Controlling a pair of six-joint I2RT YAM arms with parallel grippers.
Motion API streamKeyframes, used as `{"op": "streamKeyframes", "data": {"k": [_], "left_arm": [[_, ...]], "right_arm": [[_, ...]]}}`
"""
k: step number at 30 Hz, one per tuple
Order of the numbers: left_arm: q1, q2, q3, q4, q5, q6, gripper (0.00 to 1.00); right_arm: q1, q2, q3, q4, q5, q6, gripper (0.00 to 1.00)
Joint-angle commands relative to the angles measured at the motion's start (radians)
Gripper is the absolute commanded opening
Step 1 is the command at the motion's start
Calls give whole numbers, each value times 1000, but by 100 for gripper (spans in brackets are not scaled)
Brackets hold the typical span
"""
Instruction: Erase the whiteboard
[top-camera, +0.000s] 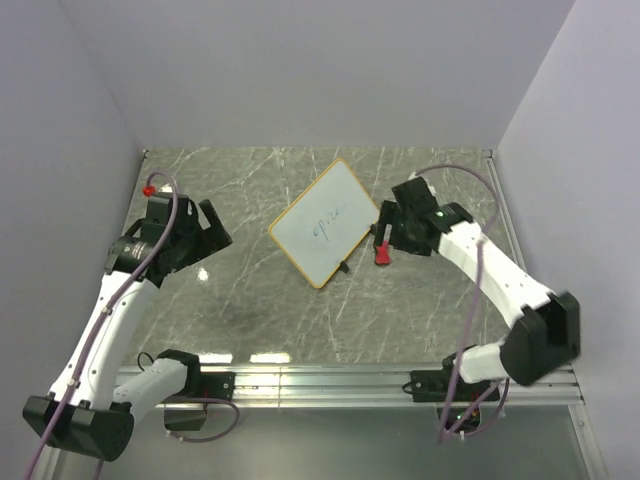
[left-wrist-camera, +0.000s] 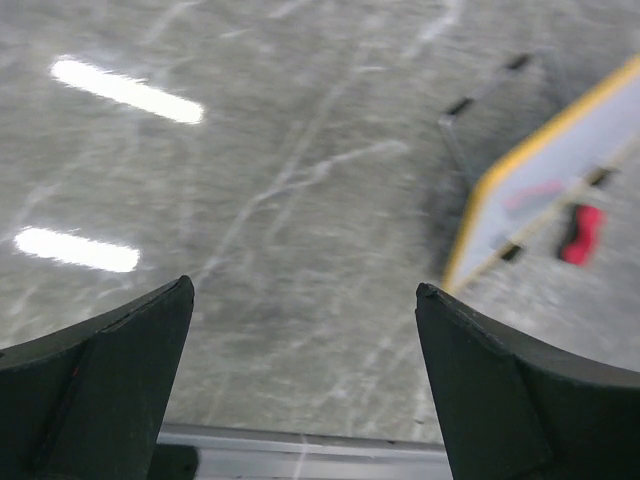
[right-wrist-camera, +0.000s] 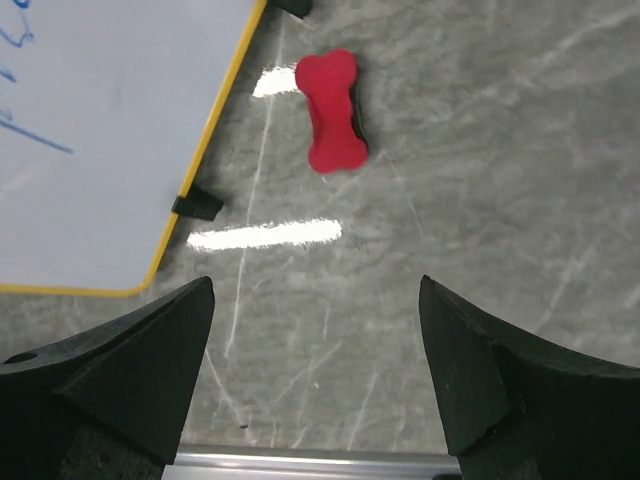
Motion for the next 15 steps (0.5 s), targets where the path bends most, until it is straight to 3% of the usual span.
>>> {"op": "streamKeyframes", "data": {"k": [1, 5, 9, 15], "left_arm": [[-6, -59, -22, 114, 173, 2, 99], [-9, -56, 1, 137, 261, -20, 99], [-7, -64, 67, 94, 226, -37, 97], [-9, -42, 128, 48, 204, -29, 95]], "right_arm": [[-5, 118, 91, 102, -40, -53, 89], [-14, 280, 131, 177, -71, -73, 88], [-24, 412, 181, 196, -62, -91, 87], [-66, 475, 165, 194, -51, -65, 84]]}}
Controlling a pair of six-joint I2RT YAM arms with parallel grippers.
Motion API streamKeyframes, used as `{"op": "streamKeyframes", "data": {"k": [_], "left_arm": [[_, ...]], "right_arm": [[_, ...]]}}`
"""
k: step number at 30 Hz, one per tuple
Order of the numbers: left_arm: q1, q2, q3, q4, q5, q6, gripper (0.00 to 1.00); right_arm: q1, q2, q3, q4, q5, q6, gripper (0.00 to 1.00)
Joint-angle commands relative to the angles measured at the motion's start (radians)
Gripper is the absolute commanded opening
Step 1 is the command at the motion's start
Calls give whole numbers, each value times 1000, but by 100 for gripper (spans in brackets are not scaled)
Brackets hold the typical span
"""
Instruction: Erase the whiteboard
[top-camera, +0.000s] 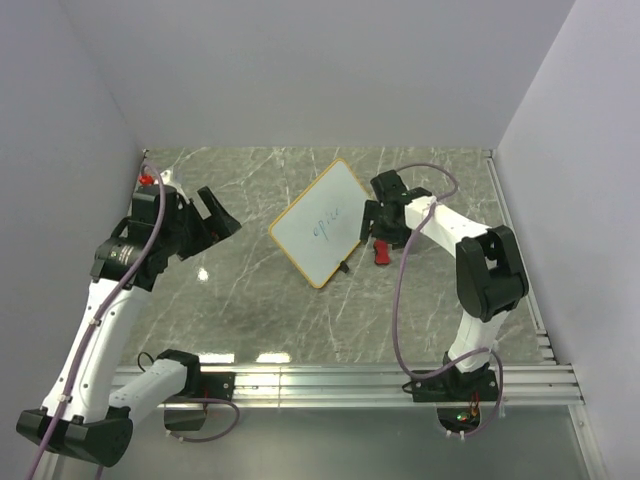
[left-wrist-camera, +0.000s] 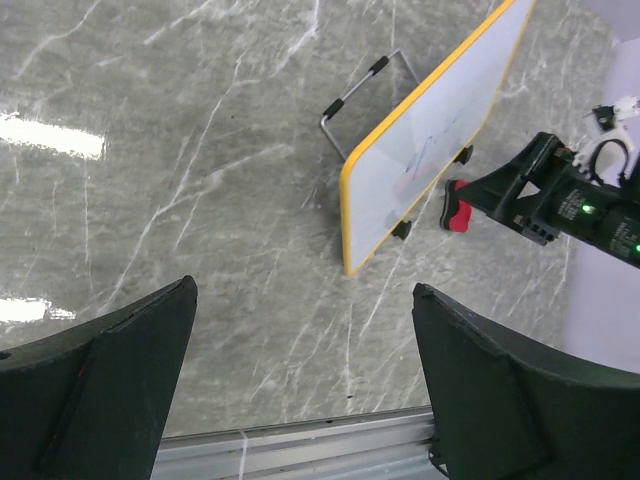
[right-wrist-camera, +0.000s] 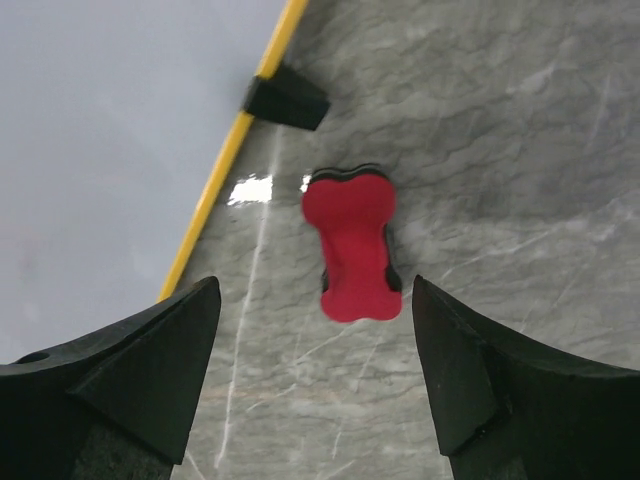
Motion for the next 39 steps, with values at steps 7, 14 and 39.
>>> {"op": "streamKeyframes", "data": {"k": [7, 14, 39], "left_arm": [[-2, 8, 81, -26, -9, 8, 93], [-2, 55, 107, 6, 28, 32, 92], [-14, 602, 325, 365, 304, 233, 72]], "right_arm": [[-34, 15, -53, 81, -24, -7, 73], [-32, 32, -113, 147, -33, 10, 68], [-34, -143, -97, 28, -44, 13, 0]]}}
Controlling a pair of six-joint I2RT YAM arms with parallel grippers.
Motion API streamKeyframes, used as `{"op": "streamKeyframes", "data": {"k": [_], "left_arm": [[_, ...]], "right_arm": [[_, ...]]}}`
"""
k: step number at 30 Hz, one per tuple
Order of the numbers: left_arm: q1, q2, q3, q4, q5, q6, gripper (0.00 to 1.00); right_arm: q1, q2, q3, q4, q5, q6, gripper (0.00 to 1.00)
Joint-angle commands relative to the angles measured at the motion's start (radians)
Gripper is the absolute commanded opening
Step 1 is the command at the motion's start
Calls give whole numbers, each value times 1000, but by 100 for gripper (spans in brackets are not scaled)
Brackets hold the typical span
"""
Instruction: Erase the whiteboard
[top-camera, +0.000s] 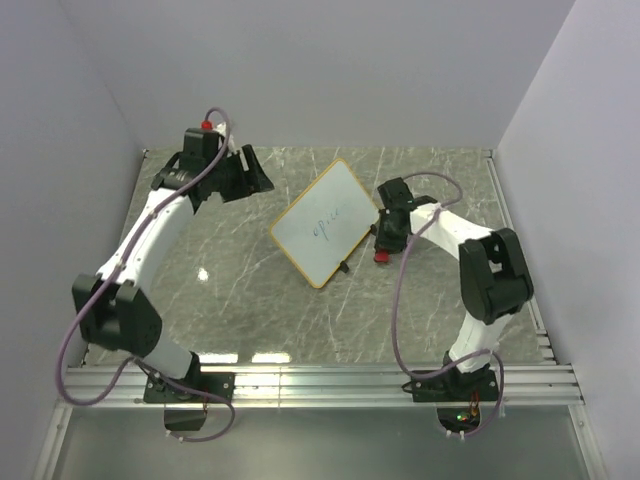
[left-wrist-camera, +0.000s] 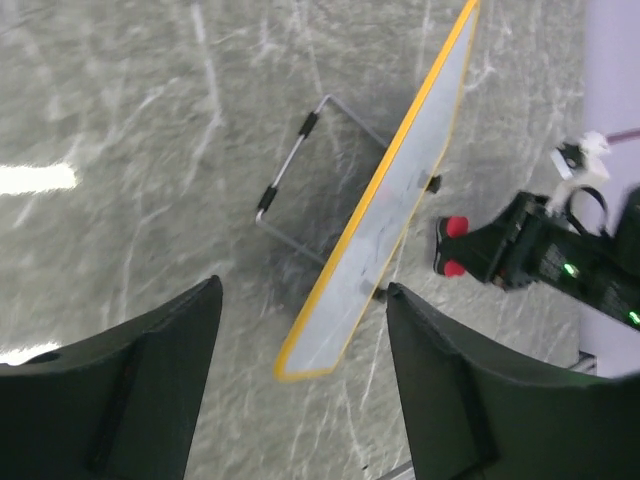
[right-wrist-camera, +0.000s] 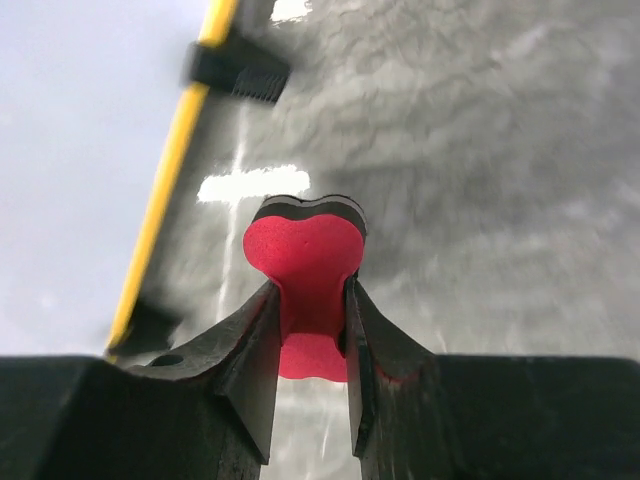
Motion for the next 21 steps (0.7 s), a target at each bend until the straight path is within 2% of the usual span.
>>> {"op": "streamKeyframes", "data": {"k": [1, 4, 8, 9, 13, 17, 21], "left_arm": [[-7, 102, 84, 103, 122, 64, 68], [-16, 183, 114, 112, 188, 69, 62], [-34, 258, 122, 135, 225, 63, 56], [-39, 274, 136, 135, 240, 58, 54], [-71, 337, 196, 111, 249, 69, 54], [-87, 380, 259, 86, 266, 75, 53], [-96, 398, 257, 97, 303, 55, 49]], "right_arm": [[0, -163, 2, -66, 7, 17, 0], [-1, -252, 16, -57, -25, 50, 0], [2, -280, -10, 144, -257, 147, 0], [2, -269, -4, 212, -316, 166, 0], [5, -154, 76, 331, -366, 227, 0], [5, -45, 166, 373, -372, 243, 0], [2, 34, 232, 383, -366, 258, 0]]}}
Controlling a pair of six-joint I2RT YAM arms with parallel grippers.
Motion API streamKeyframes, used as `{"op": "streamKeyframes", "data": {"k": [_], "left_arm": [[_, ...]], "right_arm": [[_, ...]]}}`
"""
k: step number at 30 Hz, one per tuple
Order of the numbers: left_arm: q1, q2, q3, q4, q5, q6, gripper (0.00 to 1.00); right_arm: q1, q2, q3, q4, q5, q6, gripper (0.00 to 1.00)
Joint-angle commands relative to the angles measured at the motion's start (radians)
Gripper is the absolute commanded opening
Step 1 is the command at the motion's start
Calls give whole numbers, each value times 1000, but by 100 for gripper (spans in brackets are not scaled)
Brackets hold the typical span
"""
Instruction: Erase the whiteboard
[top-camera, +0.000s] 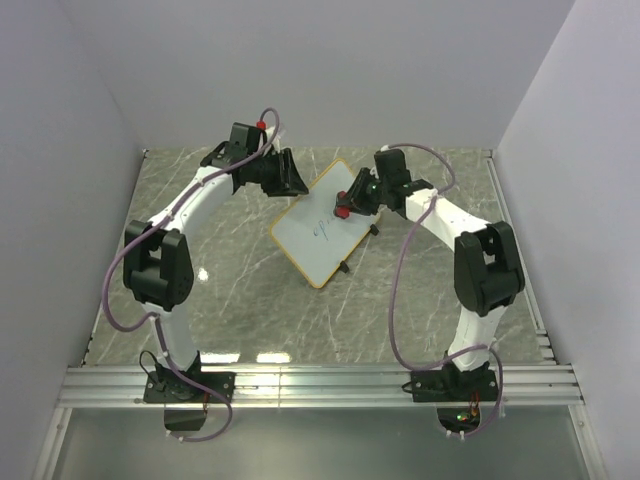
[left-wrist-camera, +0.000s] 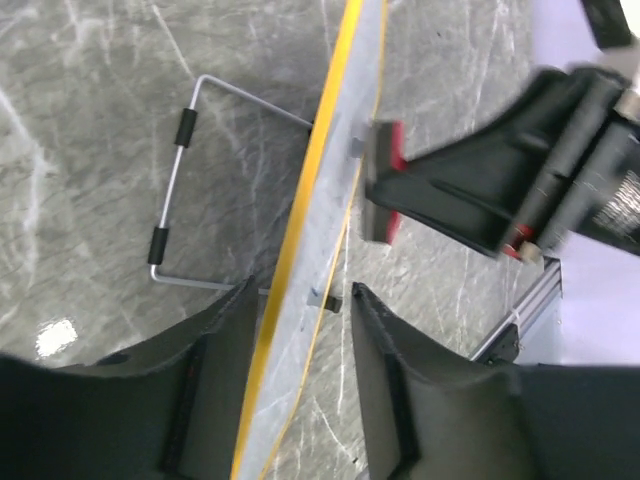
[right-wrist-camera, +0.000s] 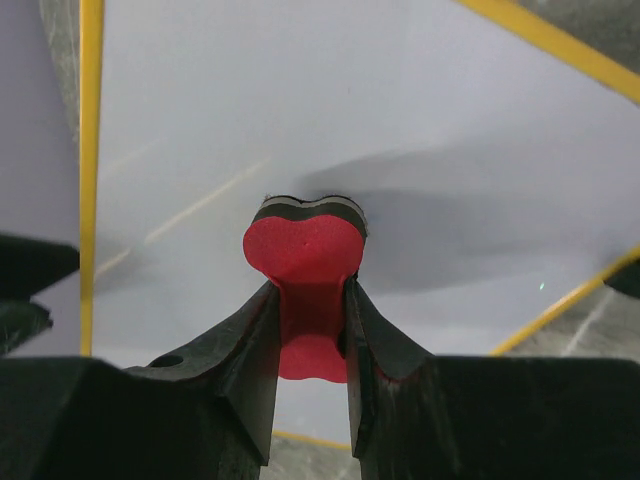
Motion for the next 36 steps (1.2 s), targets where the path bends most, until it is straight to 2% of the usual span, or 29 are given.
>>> {"op": "streamKeyframes", "data": {"k": [1, 2, 5, 9, 16, 21, 23, 31, 36], "left_arm": [[-15, 19, 43, 14, 52, 7, 47], [-23, 20, 45, 9, 46, 11, 41], [-43, 26, 46, -3, 31, 25, 33], [-57, 32, 37, -12, 26, 33, 33], [-66, 45, 26, -12, 31, 43, 28], [-83, 49, 23, -29, 6, 62, 9], [-89, 46, 17, -32, -3, 68, 6], [-100, 29, -4, -55, -40, 89, 1], [-104, 31, 5, -64, -66, 99, 0]], "right_arm": [[1, 38, 85, 72, -25, 37, 0], [-2, 48, 90, 75, -19, 41, 0], [-3, 72, 99, 90, -6, 52, 0], [-15, 69, 87, 98, 18, 64, 0], [-42, 8, -27, 147, 43, 96, 0], [-45, -6, -77, 171, 66, 109, 0], [-45, 0, -99, 184, 70, 121, 0], [-19, 63, -82, 285, 24, 199, 0], [82, 45, -65, 286, 18, 207, 0]]}}
